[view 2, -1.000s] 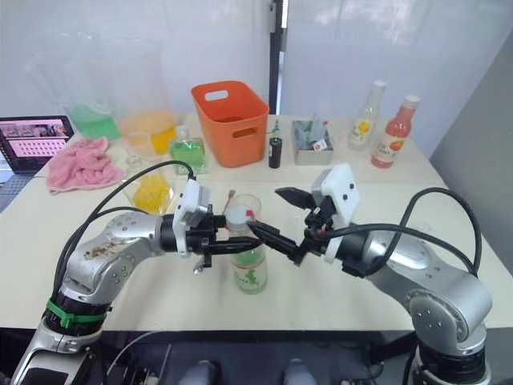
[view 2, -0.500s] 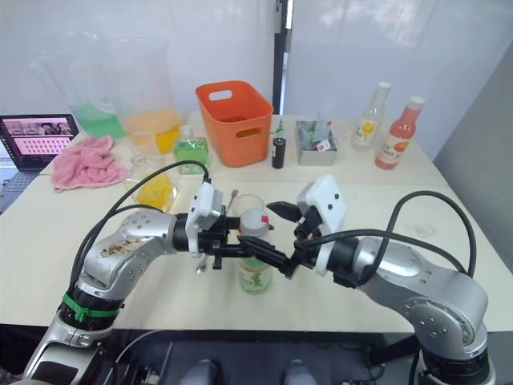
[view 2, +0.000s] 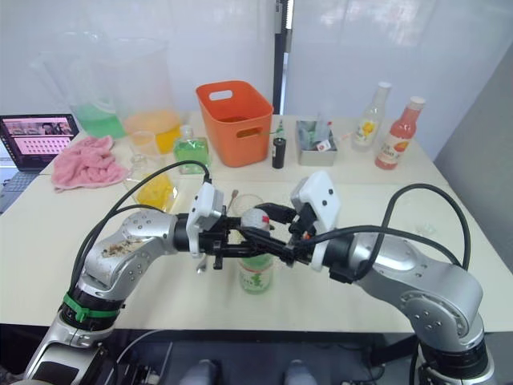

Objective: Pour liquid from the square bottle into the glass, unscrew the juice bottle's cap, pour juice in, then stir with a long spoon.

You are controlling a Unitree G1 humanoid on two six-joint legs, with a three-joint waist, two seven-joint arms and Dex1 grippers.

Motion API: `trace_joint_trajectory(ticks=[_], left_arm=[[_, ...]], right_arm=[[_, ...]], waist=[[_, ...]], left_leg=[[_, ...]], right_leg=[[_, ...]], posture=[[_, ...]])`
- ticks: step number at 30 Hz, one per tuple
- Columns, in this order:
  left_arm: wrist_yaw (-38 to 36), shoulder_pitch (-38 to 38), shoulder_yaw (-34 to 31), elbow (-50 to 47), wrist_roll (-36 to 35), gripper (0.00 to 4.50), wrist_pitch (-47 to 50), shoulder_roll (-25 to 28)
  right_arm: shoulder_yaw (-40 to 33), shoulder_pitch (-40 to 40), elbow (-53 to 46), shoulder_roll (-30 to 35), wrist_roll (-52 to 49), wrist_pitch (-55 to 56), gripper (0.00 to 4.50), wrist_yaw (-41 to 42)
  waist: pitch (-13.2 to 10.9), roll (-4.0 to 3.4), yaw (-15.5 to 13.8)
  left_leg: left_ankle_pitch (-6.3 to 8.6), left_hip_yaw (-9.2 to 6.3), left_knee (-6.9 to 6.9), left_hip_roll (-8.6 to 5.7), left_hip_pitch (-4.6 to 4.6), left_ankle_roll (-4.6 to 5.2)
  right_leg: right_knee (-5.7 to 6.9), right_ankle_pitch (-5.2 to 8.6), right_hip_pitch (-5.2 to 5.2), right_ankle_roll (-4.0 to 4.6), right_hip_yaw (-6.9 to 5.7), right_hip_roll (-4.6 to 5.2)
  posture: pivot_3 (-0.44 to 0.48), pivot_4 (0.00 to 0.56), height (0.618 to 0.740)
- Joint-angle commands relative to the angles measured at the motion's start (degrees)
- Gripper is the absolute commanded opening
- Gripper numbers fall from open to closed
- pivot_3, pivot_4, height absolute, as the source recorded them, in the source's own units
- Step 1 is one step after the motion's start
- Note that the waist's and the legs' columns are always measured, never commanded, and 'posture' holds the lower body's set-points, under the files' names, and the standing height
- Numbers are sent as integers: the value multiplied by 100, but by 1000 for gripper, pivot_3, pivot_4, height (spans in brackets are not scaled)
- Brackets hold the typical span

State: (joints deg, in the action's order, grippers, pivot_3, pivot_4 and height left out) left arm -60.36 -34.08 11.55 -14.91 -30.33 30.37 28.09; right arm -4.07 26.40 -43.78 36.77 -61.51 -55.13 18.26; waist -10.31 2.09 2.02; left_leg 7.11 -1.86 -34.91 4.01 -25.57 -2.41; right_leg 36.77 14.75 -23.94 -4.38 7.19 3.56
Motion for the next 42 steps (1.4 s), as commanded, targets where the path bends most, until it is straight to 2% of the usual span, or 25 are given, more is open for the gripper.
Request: trace_joint_trajectory(ticks=[1, 5, 8, 11, 16, 22, 24, 25, 29, 30, 33, 36, 38, 42], left_arm=[[46, 39, 174, -5, 151, 1515, 57, -7], [108, 63, 152, -67, 150, 1515, 81, 9], [142, 66, 150, -81, 162, 1515, 92, -2], [136, 107, 140, -132, 156, 1515, 115, 8], [-49, 267, 137, -384, 37, 1515, 217, 188], [70, 393, 110, -591, 63, 1515, 233, 244], [103, 415, 115, -619, 64, 1515, 231, 239], [111, 423, 116, -628, 65, 1515, 228, 240], [165, 439, 115, -623, 61, 1515, 228, 206], [191, 448, 110, -616, 51, 1515, 231, 183], [227, 463, 112, -608, 35, 1515, 230, 154], [189, 429, 161, -480, 50, 1515, 171, 86], [150, 394, 176, -418, 56, 1515, 148, 60], [10, 258, 235, -217, 80, 1515, 10, -38]], right_arm=[[-105, 142, -61, 112, -52, 168, 1696, 153], [159, 306, 145, 415, 29, 119, 1696, 887], [478, 440, 501, 697, 435, 442, 1696, 1871], [942, 867, 1246, 899, 1026, 1004, 1696, 3201], [1625, 1830, 2647, 810, 1855, 1857, 1696, 5086], [1869, 2653, 3677, 503, 2005, 1833, 1696, 6363], [1833, 2879, 3817, 499, 1963, 1621, 2731, 6570], [1814, 2947, 3850, 504, 1951, 1539, 3028, 6637], [1556, 3011, 3759, 547, 1753, 1099, 4355, 6610], [1394, 2949, 3618, 605, 1622, 919, 4464, 6478], [1076, 2777, 3340, 689, 1436, 603, 4464, 6174], [195, 1989, 2460, 764, 1377, 471, 4464, 4960], [-130, 1701, 2073, 668, 1317, 384, 4464, 4349], [-865, 1023, 924, 369, 588, -175, 4464, 2735]], waist=[[0, 0, 1], [0, 0, 3], [0, 0, -5], [0, 0, 6], [0, 0, 43], [0, -1, 50], [0, -1, 42], [0, -1, 37], [0, -1, 37], [0, -1, 35], [0, -1, 22], [0, 0, -34], [0, 0, -39], [1, -1, -39]], left_leg=[[0, 0, 1, 0, 0, 0], [0, 0, 0, 0, 0, 0], [0, 0, 0, 0, 1, 0], [0, 1, -2, 0, 3, 0], [0, 1, 3, 0, 6, 0], [0, 0, 10, 1, 4, 0], [0, 0, 12, 1, 3, 0], [0, 0, 12, 1, 0, 0], [1, 0, 13, 1, -1, -1], [1, 0, 13, 1, -1, -1], [1, 0, 12, 0, -3, -1], [1, -4, 13, 0, -2, -1], [1, -2, 10, 0, -4, -1], [0, -2, 10, 0, -2, -1]], right_leg=[[0, 0, 0, 0, 0, 0], [0, 0, 0, 0, 1, 0], [-3, 0, 1, 0, 1, 0], [-5, 0, 4, 0, 1, 0], [-2, 0, 2, -1, -1, 0], [1, 0, -5, -4, -2, -3], [4, 1, -8, -6, -3, -3], [4, 2, -10, -7, -2, -3], [5, -2, -11, -15, -3, -3], [5, -1, -11, -14, -3, -3], [4, -1, -11, -13, -2, -3], [2, 2, -8, -13, -6, -3], [3, 2, -12, -13, -3, -3], [7, 0, -12, -11, -2, -3]], posture=[[0, 150, 725], [0, 150, 725], [0, 150, 725], [0, 150, 725], [0, 150, 725], [0, 150, 725], [0, 150, 725], [0, 150, 725], [0, 150, 725], [0, 150, 725], [0, 150, 725], [0, 150, 725], [0, 150, 725], [0, 150, 725]])
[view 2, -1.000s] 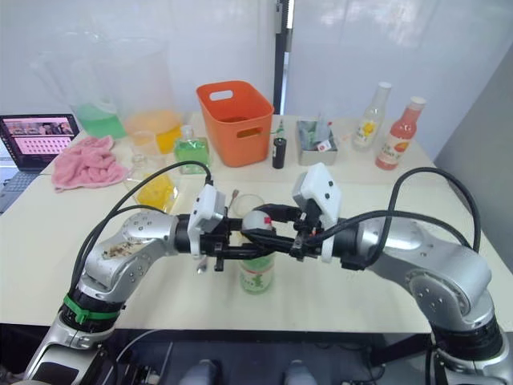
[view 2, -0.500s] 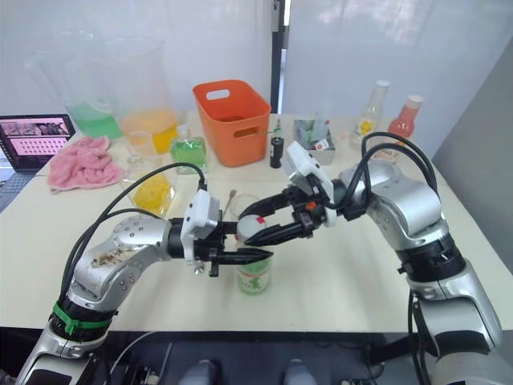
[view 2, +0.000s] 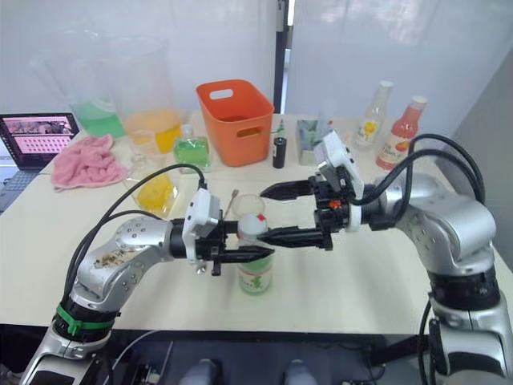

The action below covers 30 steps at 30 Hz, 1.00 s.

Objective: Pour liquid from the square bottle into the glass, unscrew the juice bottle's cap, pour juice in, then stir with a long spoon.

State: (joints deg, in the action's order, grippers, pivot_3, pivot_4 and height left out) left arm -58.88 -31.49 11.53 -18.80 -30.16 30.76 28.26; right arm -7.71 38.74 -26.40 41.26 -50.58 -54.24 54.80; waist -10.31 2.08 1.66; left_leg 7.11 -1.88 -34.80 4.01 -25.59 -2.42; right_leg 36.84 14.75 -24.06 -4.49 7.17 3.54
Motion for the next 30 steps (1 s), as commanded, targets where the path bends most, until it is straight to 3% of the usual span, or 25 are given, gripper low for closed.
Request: trace_joint_trajectory(ticks=[1, 7, 10, 17, 20, 26, 30], left_arm=[[-169, -40, 250, 239, 83, 1515, -61, -83], [-354, -262, 353, 630, 173, 1515, -202, -266], [-434, -350, 390, 743, 204, 1515, -237, -338], [-486, -394, 387, 805, 253, 1515, -255, -401], [-466, -382, 375, 793, 266, 1515, -246, -406], [-359, -286, 339, 662, 269, 1515, -207, -377], [-238, -210, 302, 502, 273, 1515, -130, -326]], right_arm=[[-606, -347, -1042, -124, -613, -337, 4464, -1262], [-839, -850, -1753, -138, -1340, -629, 4464, -2713], [-620, -1161, -2018, -114, -1235, -637, 4464, -3204], [-324, -1352, -2123, -133, -1138, -408, 4464, -3719], [-272, -1349, -2114, -121, -1182, -354, 3733, -3815], [-173, -1377, -2078, -155, -1413, -262, 1744, -3792], [-22, -1304, -1924, -14, -1414, -181, 1706, -3352]], waist=[[0, 0, -12], [0, 0, -92], [0, 0, -101], [0, 0, -92], [0, 0, -93], [0, 1, -91], [0, 0, -82]], left_leg=[[0, 0, 0, 0, 1, 0], [0, 1, -9, -2, -3, 0], [0, 1, -10, -2, -3, 0], [0, 1, -8, -2, -4, 0], [0, 1, -8, -2, -5, 0], [0, 0, -8, -1, -5, 0], [0, 0, -8, -1, -5, 0]], right_leg=[[0, 0, 1, 0, 0, 0], [-11, 1, 9, 5, 4, 1], [-13, 2, 10, 5, 4, 1], [-14, 1, 10, 7, 5, 2], [-17, 1, 11, 7, 5, 2], [-17, 2, 11, 7, 5, 2], [-17, 2, 10, 7, 5, 2]], posture=[[0, 150, 725], [0, 150, 725], [0, 150, 725], [0, 150, 725], [0, 150, 725], [0, 150, 725], [0, 150, 725]])
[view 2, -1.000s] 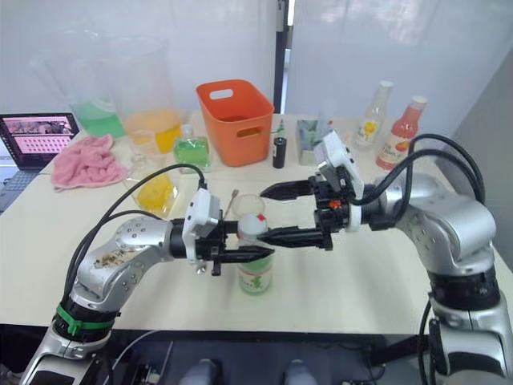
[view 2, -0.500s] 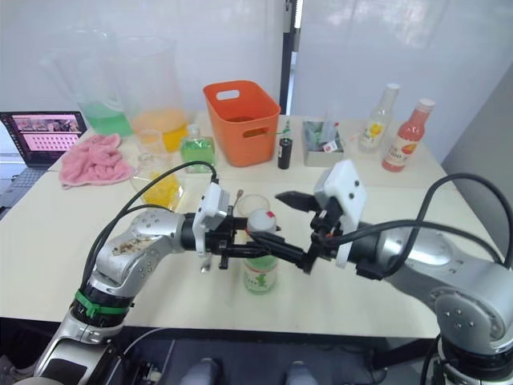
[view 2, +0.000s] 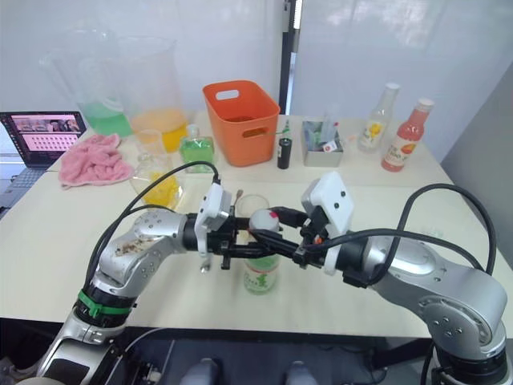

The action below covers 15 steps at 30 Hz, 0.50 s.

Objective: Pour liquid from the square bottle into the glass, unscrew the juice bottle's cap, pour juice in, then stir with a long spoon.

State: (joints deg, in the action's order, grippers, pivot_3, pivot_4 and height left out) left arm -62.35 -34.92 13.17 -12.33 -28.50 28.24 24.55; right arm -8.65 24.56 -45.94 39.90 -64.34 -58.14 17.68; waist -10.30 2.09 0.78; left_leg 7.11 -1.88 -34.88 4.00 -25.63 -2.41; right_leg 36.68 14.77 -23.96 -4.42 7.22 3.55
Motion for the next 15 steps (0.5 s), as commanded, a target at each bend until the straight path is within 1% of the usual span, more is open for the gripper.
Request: trace_joint_trajectory(ticks=[1, 3, 6, 8, 10, 15], left_arm=[[138, 148, 131, -189, 104, 1515, 147, 59], [170, 162, 127, -235, 97, 1515, 178, 72], [369, 260, 54, -390, 80, 1515, 287, 87], [437, 348, -12, -523, 48, 1515, 346, 151], [500, 415, -55, -626, 30, 1515, 393, 197], [677, 635, -154, -908, -12, 1515, 462, 312]], right_arm=[[114, 138, 79, 168, -5, 238, 1706, 499], [160, 147, 131, 228, 29, 303, 1706, 626], [646, 449, 798, 332, 594, 770, 1706, 1831], [1106, 851, 1322, 466, 1106, 1180, 1706, 2842], [1420, 1148, 1729, 532, 1517, 1536, 1706, 3553], [2122, 2084, 2961, 394, 2341, 2446, 1706, 5402]], waist=[[0, 0, 11], [0, 0, 11], [0, 0, 35], [0, 0, 52], [0, 0, 94], [0, 0, 167]], left_leg=[[0, 0, 0, 0, 0, 0], [0, 0, 1, 0, 1, 0], [0, 1, 1, 0, 3, 0], [0, 1, -1, 0, 4, 0], [0, 1, 0, 0, 9, 0], [0, 1, 1, 1, 10, 0]], right_leg=[[0, 0, 0, 0, 0, 0], [0, 0, 0, 0, 0, 0], [0, 0, 1, 0, 0, 0], [0, 0, 2, 0, 0, 0], [2, -1, 2, 1, 0, 0], [4, -1, 2, 0, -1, -1]], posture=[[0, 150, 725], [0, 150, 725], [0, 150, 725], [0, 150, 725], [0, 150, 725], [0, 150, 725]])
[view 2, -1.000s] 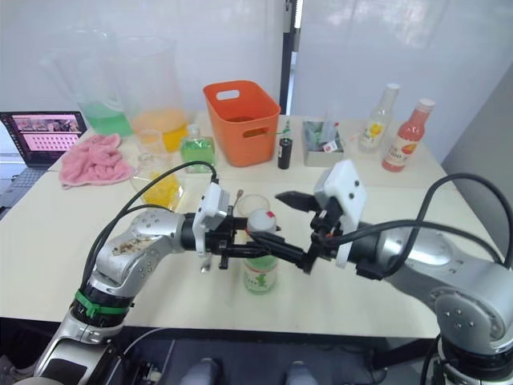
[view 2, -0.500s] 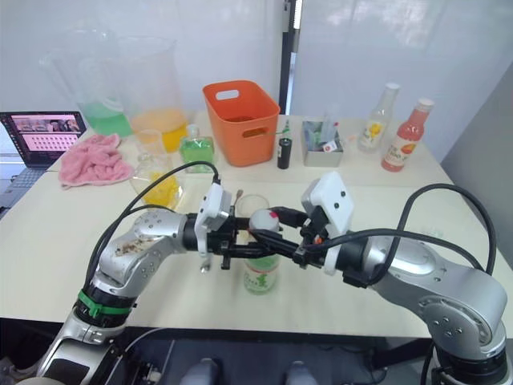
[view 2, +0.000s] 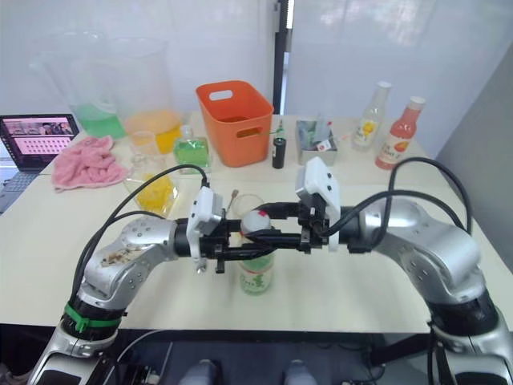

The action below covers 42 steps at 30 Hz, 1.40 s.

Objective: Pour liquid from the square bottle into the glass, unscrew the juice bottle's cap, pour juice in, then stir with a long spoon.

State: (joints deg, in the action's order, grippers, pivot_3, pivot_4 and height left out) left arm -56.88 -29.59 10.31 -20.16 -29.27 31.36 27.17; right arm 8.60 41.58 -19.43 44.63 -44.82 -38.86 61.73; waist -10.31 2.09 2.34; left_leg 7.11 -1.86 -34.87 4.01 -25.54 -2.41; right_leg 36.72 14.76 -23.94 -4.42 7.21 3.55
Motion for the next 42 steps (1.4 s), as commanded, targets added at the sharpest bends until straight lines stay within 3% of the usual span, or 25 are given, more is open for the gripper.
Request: trace_joint_trajectory(ticks=[1, 10, 12, 17, 21, 26, 32, 42], left_arm=[[157, 146, 127, -175, 55, 1515, 163, 58], [447, 426, 74, -507, -22, 1515, 280, 110], [476, 462, 61, -537, -53, 1515, 303, 128], [491, 481, 71, -530, -84, 1515, 307, 172], [465, 400, 130, -438, -78, 1515, 272, 143], [336, 232, 236, -240, -54, 1515, 185, 89], [66, 37, 342, 130, -15, 1515, 20, 17], [-328, -219, 524, 586, 18, 1515, -209, -250]], right_arm=[[513, 537, 497, -131, 490, 629, 1706, 1301], [746, 1624, 1640, -642, 908, 747, 1706, 2676], [649, 1744, 1823, -667, 982, 770, 2728, 2778], [321, 1780, 1758, -430, 768, 424, 4352, 2940], [-20, 1519, 1425, -211, 607, 107, 4434, 2622], [-924, 567, 397, -78, 325, -345, 4434, 1340], [-1900, -628, -1322, -508, -446, -1294, 4434, -1022], [-2234, -1506, -2709, -741, -1459, -1971, 4434, -3532]], waist=[[0, 0, 16], [0, -1, 17], [0, -1, 13], [-1, -1, -13], [-1, -1, -4], [0, -1, -39], [1, 0, -41], [1, 0, -151]], left_leg=[[0, 0, 0, 0, 0, 0], [0, -1, 5, 0, -2, 0], [0, -1, 5, 0, -4, 0], [0, -1, 7, 0, -5, -1], [1, -1, 10, 0, -5, -1], [1, -2, 7, -1, -5, -1], [0, -3, 6, -1, -3, -1], [-1, -2, -1, -2, -6, -3]], right_leg=[[0, 0, 0, 0, -1, 0], [8, -1, -8, -2, -3, -1], [8, -1, -10, -2, -2, -1], [9, -2, -10, -8, -4, -1], [10, 1, -11, -4, -4, -1], [6, 2, -8, -5, -4, -1], [10, 1, -5, -5, -3, -1], [-1, 1, -1, -2, 1, 0]], posture=[[0, 150, 725], [0, 150, 725], [0, 150, 725], [0, 150, 725], [0, 150, 725], [0, 150, 725], [0, 150, 725], [0, 150, 725]])
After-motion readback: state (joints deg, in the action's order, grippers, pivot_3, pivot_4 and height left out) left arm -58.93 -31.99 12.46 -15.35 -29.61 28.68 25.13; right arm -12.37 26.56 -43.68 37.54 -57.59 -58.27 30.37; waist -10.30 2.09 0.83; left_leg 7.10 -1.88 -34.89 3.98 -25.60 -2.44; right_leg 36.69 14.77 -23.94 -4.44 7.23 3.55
